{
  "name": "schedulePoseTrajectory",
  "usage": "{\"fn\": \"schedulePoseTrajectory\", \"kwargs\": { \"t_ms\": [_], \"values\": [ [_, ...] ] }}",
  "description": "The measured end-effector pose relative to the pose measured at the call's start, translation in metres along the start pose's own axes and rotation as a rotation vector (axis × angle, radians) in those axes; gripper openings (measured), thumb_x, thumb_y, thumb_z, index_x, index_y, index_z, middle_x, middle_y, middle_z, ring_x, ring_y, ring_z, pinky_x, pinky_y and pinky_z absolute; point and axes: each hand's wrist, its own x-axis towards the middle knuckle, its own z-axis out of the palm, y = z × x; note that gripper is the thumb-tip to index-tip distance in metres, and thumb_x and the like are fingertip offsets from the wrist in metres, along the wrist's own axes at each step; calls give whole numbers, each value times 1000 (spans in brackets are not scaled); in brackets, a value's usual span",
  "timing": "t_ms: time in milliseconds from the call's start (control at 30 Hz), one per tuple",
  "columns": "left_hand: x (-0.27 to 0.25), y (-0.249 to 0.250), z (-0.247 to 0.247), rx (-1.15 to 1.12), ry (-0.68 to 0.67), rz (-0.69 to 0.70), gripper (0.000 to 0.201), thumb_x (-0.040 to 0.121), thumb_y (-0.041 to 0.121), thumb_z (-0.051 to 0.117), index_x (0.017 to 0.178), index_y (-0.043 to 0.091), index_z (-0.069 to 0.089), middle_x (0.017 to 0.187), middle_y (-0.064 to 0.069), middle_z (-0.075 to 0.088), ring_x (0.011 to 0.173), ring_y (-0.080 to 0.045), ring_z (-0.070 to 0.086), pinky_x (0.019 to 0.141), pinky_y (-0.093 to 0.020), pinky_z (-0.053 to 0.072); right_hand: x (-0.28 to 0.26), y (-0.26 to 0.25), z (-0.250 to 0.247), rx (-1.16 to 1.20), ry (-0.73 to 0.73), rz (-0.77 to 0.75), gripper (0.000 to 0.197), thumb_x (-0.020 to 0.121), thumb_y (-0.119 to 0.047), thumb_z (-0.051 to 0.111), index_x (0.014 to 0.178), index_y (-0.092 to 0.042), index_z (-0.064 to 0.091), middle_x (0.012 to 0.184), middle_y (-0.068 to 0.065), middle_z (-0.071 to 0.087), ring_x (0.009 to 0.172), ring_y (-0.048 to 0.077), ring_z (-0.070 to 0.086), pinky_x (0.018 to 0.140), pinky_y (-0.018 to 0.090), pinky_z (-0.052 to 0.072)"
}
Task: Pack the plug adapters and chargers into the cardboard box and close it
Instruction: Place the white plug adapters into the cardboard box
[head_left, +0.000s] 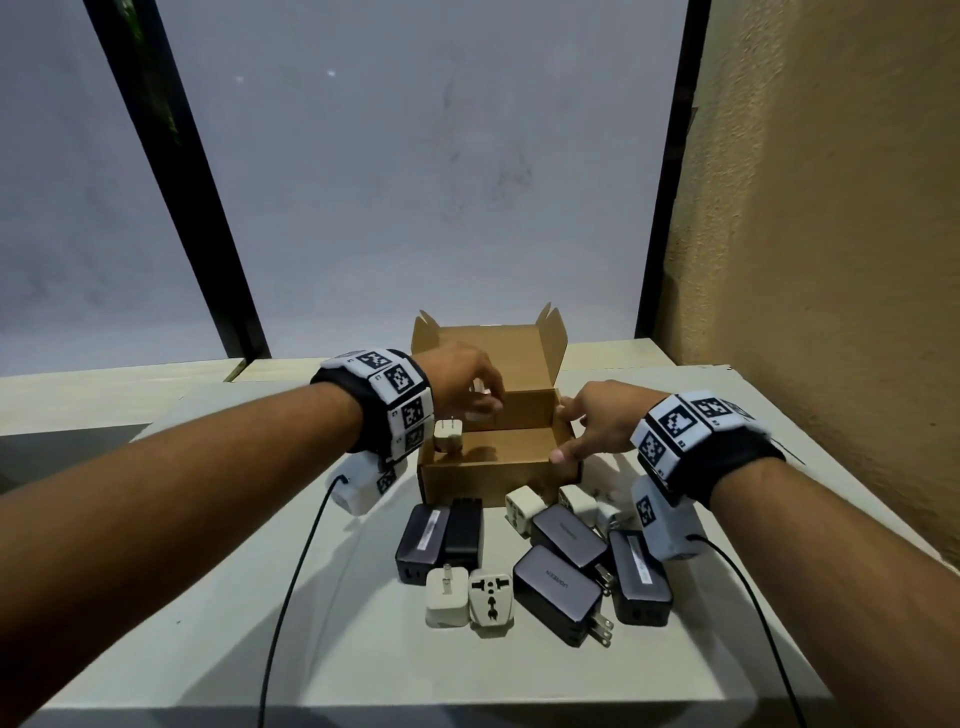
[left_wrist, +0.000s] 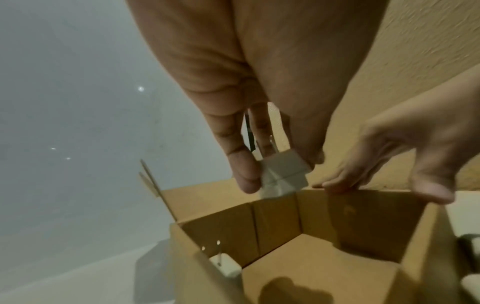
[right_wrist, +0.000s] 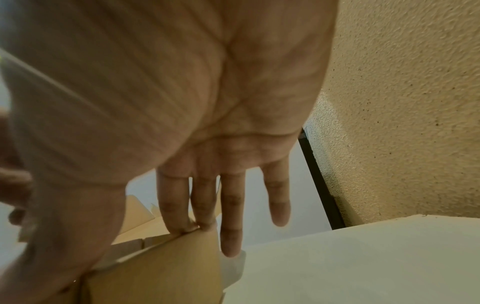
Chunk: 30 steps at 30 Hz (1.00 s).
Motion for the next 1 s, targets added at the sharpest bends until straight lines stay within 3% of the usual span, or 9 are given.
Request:
{"fn": "schedulePoseTrajectory", "kwargs": {
  "t_ms": [200,300,400,500,567,633,733,867,1000],
  "values": [
    [14,1,14,74,-141,-70,38,83,20,70,120,24,64,120,-2,62,111,-23,58,93,-37,51,0,0,-2,-17,-13,-21,78,80,-57,65,144,-19,43,147,-2,46,128,23,50,101,36,38],
    [16,2,16,95,-179,-116,40,71,38,71,108,26,65,100,3,68,90,-21,65,80,-40,57,1,1,-2,-21,-24,-24,77,80,-57,65,144,-20,44,147,-2,46,127,23,50,100,36,38],
    [21,1,17,146,-204,-150,44,63,48,59,99,24,67,87,3,70,77,-22,67,72,-36,59,3,2,-2,-30,-32,-21,76,79,-58,65,144,-22,44,146,-1,48,126,23,51,99,35,38],
    [20,7,24,214,-174,-136,34,76,39,62,104,19,63,86,6,63,75,-17,58,61,-21,46,5,2,-1,-38,-30,-22,76,79,-58,65,143,-22,45,144,0,50,125,23,52,97,35,39],
    [22,12,29,275,-199,-133,32,82,33,60,110,18,62,82,6,56,77,-19,52,61,-20,40,5,2,-1,-30,-26,-19,76,79,-57,65,143,-21,45,143,1,51,125,23,52,98,35,39],
    [26,15,31,320,-281,-127,34,84,35,59,114,20,62,95,-1,63,87,-24,60,71,-27,49,5,2,-1,-26,-25,-14,76,80,-56,65,144,-20,43,144,1,50,126,23,51,100,36,38],
    [32,14,30,393,-321,-96,31,90,33,56,117,19,59,113,-6,63,100,-25,60,73,-32,44,4,3,0,-30,-27,-17,77,81,-57,64,145,-20,42,144,1,50,127,23,50,100,35,38],
    [32,12,30,482,-262,-38,35,87,40,58,117,22,61,115,-2,58,103,-24,57,69,-32,39,6,5,0,-40,-29,-21,77,80,-60,63,144,-21,43,142,2,52,125,23,51,94,33,38],
    [31,13,34,505,-235,-39,40,86,43,59,119,21,60,113,-2,60,101,-24,60,72,-33,45,9,7,1,-39,-36,-31,78,78,-62,63,142,-22,45,142,1,51,123,23,52,90,32,38]
  ]
}}
